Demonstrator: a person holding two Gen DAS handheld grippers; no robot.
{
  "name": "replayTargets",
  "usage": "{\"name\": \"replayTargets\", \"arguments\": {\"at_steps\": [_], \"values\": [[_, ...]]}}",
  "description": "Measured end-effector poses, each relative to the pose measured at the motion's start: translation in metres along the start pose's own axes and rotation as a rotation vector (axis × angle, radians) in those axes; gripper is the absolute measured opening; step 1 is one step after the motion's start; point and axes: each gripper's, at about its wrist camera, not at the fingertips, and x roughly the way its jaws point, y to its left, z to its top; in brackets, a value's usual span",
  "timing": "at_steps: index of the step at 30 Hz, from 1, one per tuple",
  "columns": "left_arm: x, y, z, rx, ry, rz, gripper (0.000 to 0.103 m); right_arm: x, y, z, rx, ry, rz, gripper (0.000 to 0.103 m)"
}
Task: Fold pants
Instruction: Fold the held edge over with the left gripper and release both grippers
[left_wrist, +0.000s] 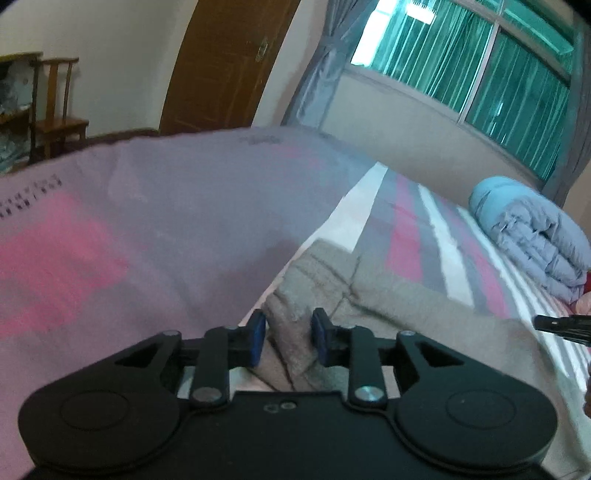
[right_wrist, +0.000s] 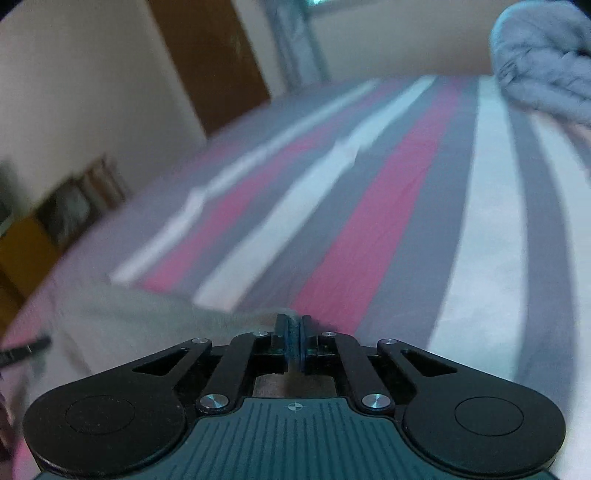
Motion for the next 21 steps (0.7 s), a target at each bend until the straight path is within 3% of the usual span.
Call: {"name": "replayTargets", "arguments": {"at_steps": [5, 8, 10, 13, 15, 18, 19, 21], "values": [[-0.028, -0.028, -0.011, 0.075, -0.075, 0.012, 0.052, -0.096, 0.000, -0.015, -0.006, -0.148, -0.003, 0.003], [-0.008, -0.041, -0.032, 0.126, 0.015, 0.014, 0.056, -0.153, -0.009, -0.054, -0.009, -0.188, -0.082, 0.003], [0.011, -0.037, -0.049, 0.118, 0.090, 0.036, 0.063, -0.176, -0.022, -0.085, 0.023, -0.159, -0.146, 0.003], [0.008, -0.033, -0.044, 0.065, 0.090, 0.039, 0.065, -0.188, -0.045, -0.125, 0.102, -0.076, -0.223, 0.003], [-0.008, -0.041, -0.038, 0.054, 0.045, 0.048, 0.065, -0.185, -0.063, -0.143, 0.162, 0.038, -0.295, 0.002], [-0.029, -0.053, -0.037, 0.084, -0.034, -0.004, 0.074, -0.221, -0.061, -0.150, 0.193, -0.104, -0.339, 0.003], [-0.032, -0.057, -0.039, 0.102, -0.056, -0.016, 0.081, -0.231, -0.058, -0.150, 0.190, -0.151, -0.354, 0.003], [-0.027, -0.061, -0.046, 0.122, -0.032, -0.028, 0.087, -0.245, -0.058, -0.157, 0.196, -0.209, -0.382, 0.003]]}}
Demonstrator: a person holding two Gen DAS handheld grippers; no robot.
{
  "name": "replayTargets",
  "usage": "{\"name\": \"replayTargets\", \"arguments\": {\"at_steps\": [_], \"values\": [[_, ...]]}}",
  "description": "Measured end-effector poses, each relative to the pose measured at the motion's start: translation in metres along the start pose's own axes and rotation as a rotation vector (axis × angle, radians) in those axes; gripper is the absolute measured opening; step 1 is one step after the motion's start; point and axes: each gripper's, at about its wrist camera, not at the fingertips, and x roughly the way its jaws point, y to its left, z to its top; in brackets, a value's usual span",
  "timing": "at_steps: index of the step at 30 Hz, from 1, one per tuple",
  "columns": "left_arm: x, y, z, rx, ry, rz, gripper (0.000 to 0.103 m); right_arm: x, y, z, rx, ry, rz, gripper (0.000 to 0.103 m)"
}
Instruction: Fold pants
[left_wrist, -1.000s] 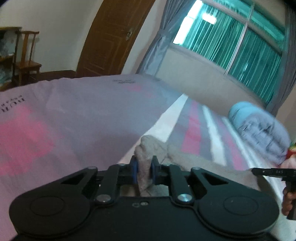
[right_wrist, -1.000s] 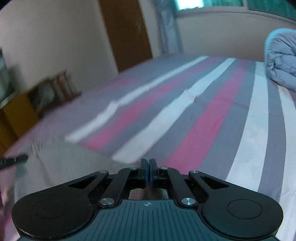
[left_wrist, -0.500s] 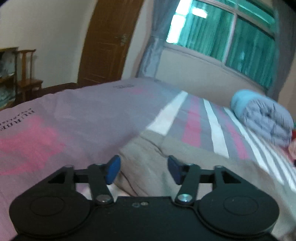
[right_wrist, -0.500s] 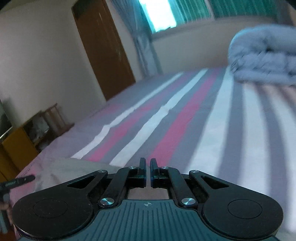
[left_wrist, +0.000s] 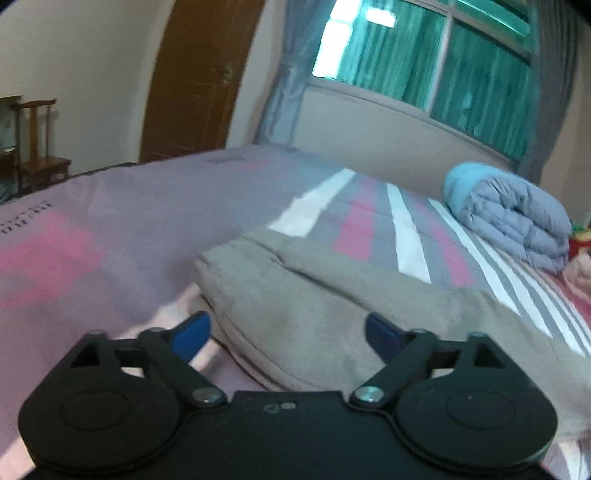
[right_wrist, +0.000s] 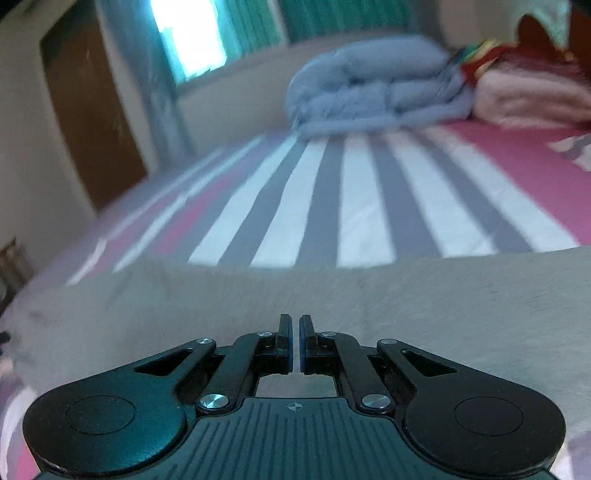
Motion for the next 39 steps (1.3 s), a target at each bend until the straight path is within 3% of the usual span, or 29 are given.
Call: {"name": "replayTargets", "arguments": {"at_steps": [2, 3, 5, 7, 9, 11, 12, 13, 14, 15, 16, 18, 20, 22, 23, 24, 26, 28, 29, 31, 33, 35, 39], "values": [[0.022, -0.002, -0.012, 0.024, 0.161, 0.013, 0.086, 0.016, -0.005, -0.010, -0.007, 0.093, -0.103, 0.003], [0.025, -0.002, -0.017, 0.022, 0.180, 0.018, 0.086, 0.024, -0.017, -0.017, 0.033, 0.159, -0.110, 0.002], [0.015, 0.000, -0.015, -0.005, 0.118, 0.028, 0.082, 0.005, -0.034, -0.015, 0.145, 0.113, -0.071, 0.003], [0.007, -0.001, -0.013, -0.017, 0.048, 0.041, 0.082, -0.024, -0.041, -0.010, 0.157, 0.008, -0.099, 0.003], [0.005, -0.001, -0.011, -0.022, 0.013, 0.034, 0.082, -0.044, -0.049, -0.010, 0.148, -0.039, -0.108, 0.003], [0.015, -0.005, -0.011, 0.001, 0.046, 0.046, 0.088, -0.062, -0.060, -0.015, 0.139, -0.059, -0.166, 0.003], [0.021, -0.004, -0.013, 0.019, 0.123, 0.060, 0.089, -0.066, -0.072, -0.020, 0.160, -0.053, -0.197, 0.003], [0.029, -0.002, -0.015, 0.006, 0.169, 0.058, 0.090, -0.062, -0.087, -0.026, 0.196, -0.013, -0.250, 0.003], [0.025, 0.002, -0.012, -0.013, 0.158, 0.054, 0.089, -0.054, -0.105, -0.033, 0.237, 0.059, -0.308, 0.000], [0.022, 0.003, -0.010, -0.020, 0.156, 0.053, 0.086, -0.057, -0.121, -0.040, 0.300, 0.056, -0.268, 0.000], [0.018, 0.002, -0.007, -0.015, 0.138, 0.053, 0.085, -0.065, -0.130, -0.040, 0.363, 0.026, -0.234, 0.000], [0.012, 0.002, -0.008, -0.005, 0.104, 0.059, 0.088, -0.086, -0.130, -0.038, 0.359, -0.062, -0.273, 0.001], [0.011, 0.005, -0.016, -0.025, 0.125, 0.046, 0.088, -0.106, -0.139, -0.040, 0.416, -0.168, -0.241, 0.002], [0.010, 0.004, -0.021, -0.043, 0.092, 0.039, 0.088, -0.120, -0.153, -0.048, 0.547, -0.223, -0.223, 0.027], [0.011, 0.004, -0.024, -0.047, 0.086, 0.038, 0.089, -0.127, -0.161, -0.053, 0.617, -0.256, -0.219, 0.071], [0.009, 0.005, -0.024, -0.048, 0.083, 0.037, 0.089, -0.136, -0.166, -0.061, 0.669, -0.297, -0.217, 0.086], [0.003, 0.006, -0.018, -0.061, 0.069, 0.056, 0.081, -0.151, -0.173, -0.070, 0.690, -0.340, -0.188, 0.084], [-0.012, 0.000, -0.009, -0.091, -0.040, 0.054, 0.080, -0.156, -0.177, -0.069, 0.693, -0.349, -0.174, 0.072], [-0.017, -0.007, -0.001, -0.090, -0.086, 0.036, 0.081, -0.157, -0.178, -0.067, 0.691, -0.348, -0.165, 0.065], [-0.014, -0.026, 0.017, -0.065, -0.106, -0.029, 0.084, -0.160, -0.177, -0.063, 0.669, -0.362, -0.149, 0.064], [0.005, -0.054, 0.033, -0.016, -0.039, -0.098, 0.083, -0.149, -0.175, -0.050, 0.608, -0.326, -0.140, 0.064], [0.026, -0.091, 0.043, 0.067, 0.017, -0.100, 0.082, -0.133, -0.160, -0.036, 0.549, -0.300, -0.157, 0.064], [0.071, -0.148, 0.037, 0.191, 0.135, -0.164, 0.082, -0.094, -0.142, -0.017, 0.479, -0.263, -0.219, 0.064]]}}
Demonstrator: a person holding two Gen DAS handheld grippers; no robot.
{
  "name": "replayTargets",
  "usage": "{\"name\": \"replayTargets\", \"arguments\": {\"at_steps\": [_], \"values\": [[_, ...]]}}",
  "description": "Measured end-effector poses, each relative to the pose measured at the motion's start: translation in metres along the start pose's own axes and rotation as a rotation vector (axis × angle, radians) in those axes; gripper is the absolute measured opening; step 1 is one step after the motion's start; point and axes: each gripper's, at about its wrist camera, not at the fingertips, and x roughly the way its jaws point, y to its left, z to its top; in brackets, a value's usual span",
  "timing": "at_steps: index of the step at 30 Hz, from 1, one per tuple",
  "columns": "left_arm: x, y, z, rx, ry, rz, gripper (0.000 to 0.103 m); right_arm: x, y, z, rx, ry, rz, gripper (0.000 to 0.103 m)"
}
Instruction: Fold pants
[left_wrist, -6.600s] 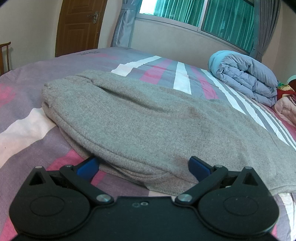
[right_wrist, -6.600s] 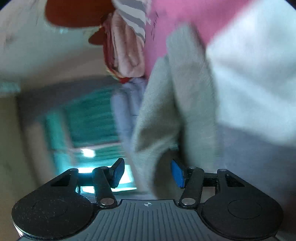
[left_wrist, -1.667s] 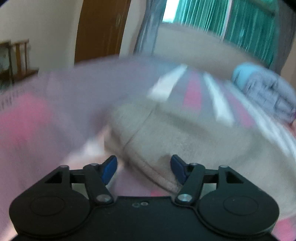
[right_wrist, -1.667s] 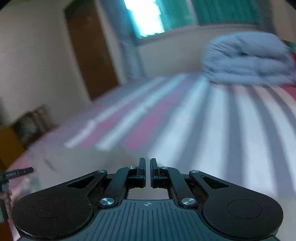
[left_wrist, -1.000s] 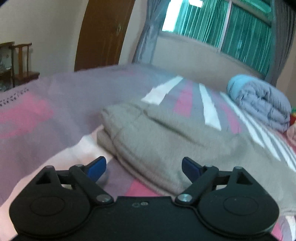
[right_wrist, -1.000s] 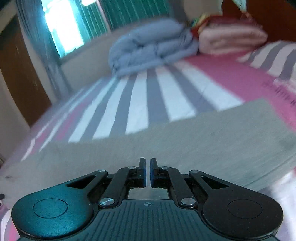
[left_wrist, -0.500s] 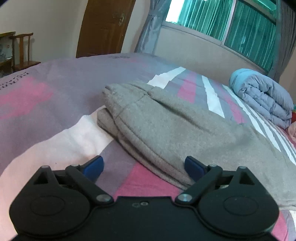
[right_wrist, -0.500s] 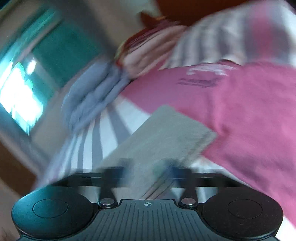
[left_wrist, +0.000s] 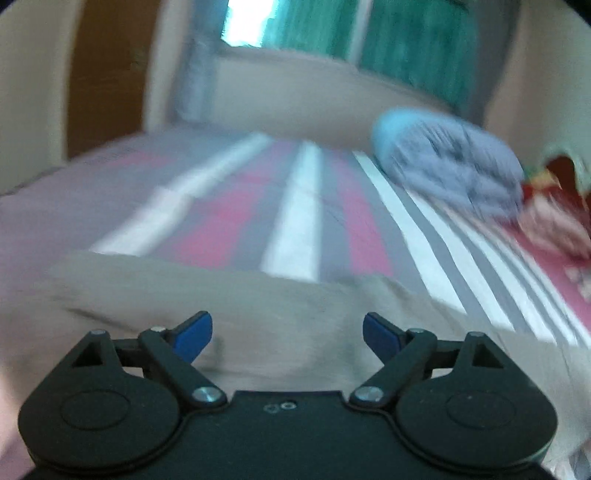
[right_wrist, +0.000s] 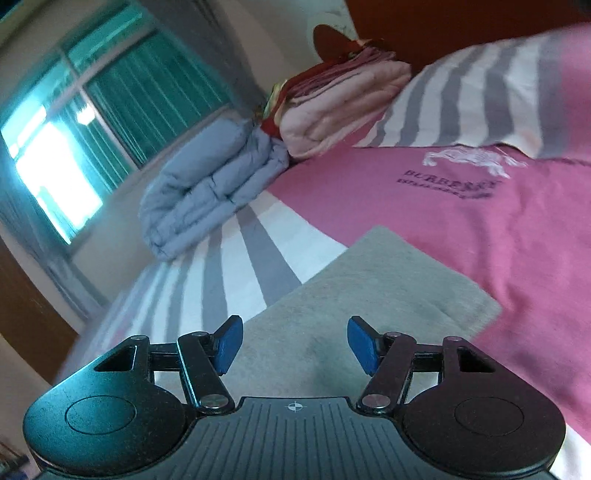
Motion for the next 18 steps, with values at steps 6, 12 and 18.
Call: {"name": "replayTargets", "arguments": {"at_steps": [6, 12, 18], "values": [[0.047, -0.017, -0.018, 0.097, 0.175, 0.056, 0.089, 0.056, 0.019, -0.017, -0.222, 0.159, -0.132, 0.064], [0.034, 0.018, 0.009, 0.077, 0.090, 0.098, 0.086, 0.043, 0.009, -0.018, -0.259, 0.104, -0.079, 0.064], [0.038, 0.076, 0.016, 0.021, 0.100, 0.208, 0.082, 0.048, 0.010, -0.019, -0.256, 0.139, -0.134, 0.064]]}}
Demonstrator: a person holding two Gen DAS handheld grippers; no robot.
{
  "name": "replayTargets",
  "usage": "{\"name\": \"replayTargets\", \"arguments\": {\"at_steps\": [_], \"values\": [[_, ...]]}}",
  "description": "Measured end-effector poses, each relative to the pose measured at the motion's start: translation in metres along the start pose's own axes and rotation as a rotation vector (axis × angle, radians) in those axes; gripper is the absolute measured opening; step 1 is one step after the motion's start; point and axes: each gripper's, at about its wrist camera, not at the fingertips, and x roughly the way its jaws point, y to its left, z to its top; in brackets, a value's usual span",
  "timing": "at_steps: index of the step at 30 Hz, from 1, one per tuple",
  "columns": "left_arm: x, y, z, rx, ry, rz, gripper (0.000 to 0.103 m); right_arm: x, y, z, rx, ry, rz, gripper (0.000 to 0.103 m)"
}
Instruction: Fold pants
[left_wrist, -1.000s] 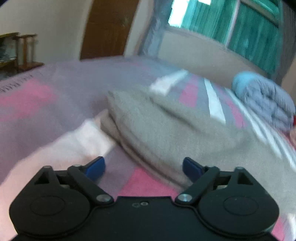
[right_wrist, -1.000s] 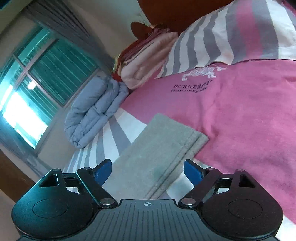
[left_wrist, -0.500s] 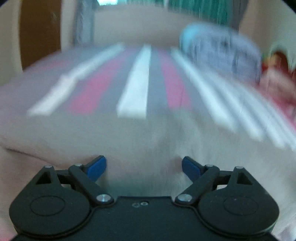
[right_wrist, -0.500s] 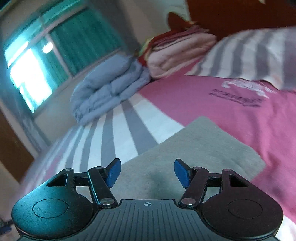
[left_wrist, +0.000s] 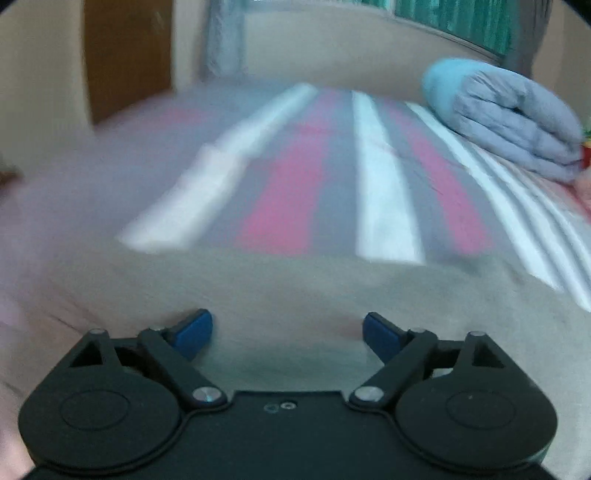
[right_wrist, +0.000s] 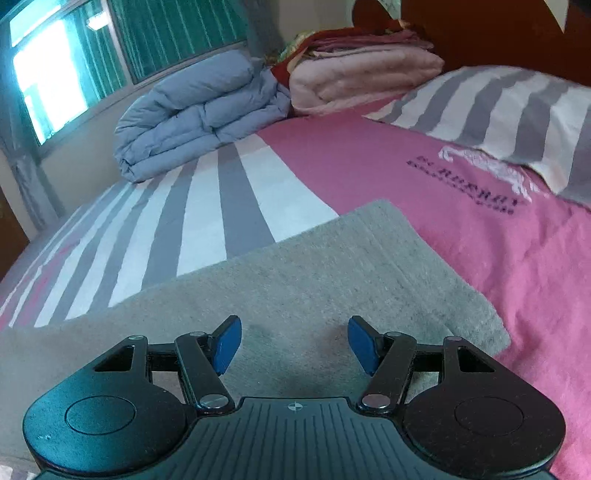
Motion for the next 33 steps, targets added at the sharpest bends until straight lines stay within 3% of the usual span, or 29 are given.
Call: {"name": "replayTargets", "arguments": {"at_steps": [2, 3, 5, 7, 10, 13, 20, 25, 26, 29, 33], "values": [[0.002, 0.015, -0.003, 0.036, -0.003, 0.014, 0.084, -0.006, 0.006, 0.002, -0.007, -0.022, 0.016, 0.064], [0.003, 0.021, -0.004, 0.057, 0.006, 0.051, 0.080, -0.006, 0.009, 0.004, -0.002, -0.026, 0.027, 0.064], [-0.003, 0.039, -0.009, 0.027, -0.016, -0.008, 0.074, -0.002, 0.013, 0.006, 0.019, -0.018, 0.035, 0.064], [-0.015, 0.040, -0.010, 0.045, -0.025, -0.018, 0.074, 0.003, 0.012, 0.008, 0.050, -0.006, 0.034, 0.064], [-0.039, 0.025, -0.017, 0.086, -0.065, -0.006, 0.090, -0.004, 0.004, 0.008, 0.097, -0.038, 0.018, 0.064], [-0.063, 0.010, -0.033, 0.117, -0.101, -0.020, 0.092, -0.024, -0.011, 0.003, 0.149, -0.094, 0.027, 0.064], [-0.076, -0.005, -0.054, 0.049, -0.066, -0.043, 0.092, -0.066, -0.033, -0.008, 0.173, -0.127, 0.019, 0.064], [-0.075, -0.006, -0.071, 0.054, -0.018, -0.051, 0.097, -0.085, -0.046, -0.015, 0.221, -0.131, 0.032, 0.064], [-0.067, -0.006, -0.078, 0.059, 0.014, -0.057, 0.097, -0.087, -0.050, -0.017, 0.242, -0.132, 0.041, 0.064], [-0.061, 0.000, -0.097, 0.042, -0.050, -0.086, 0.097, -0.088, -0.070, -0.024, 0.368, -0.128, 0.076, 0.064], [-0.061, -0.004, -0.098, 0.059, -0.056, -0.067, 0.097, -0.090, -0.099, -0.034, 0.556, -0.139, 0.108, 0.064]]}}
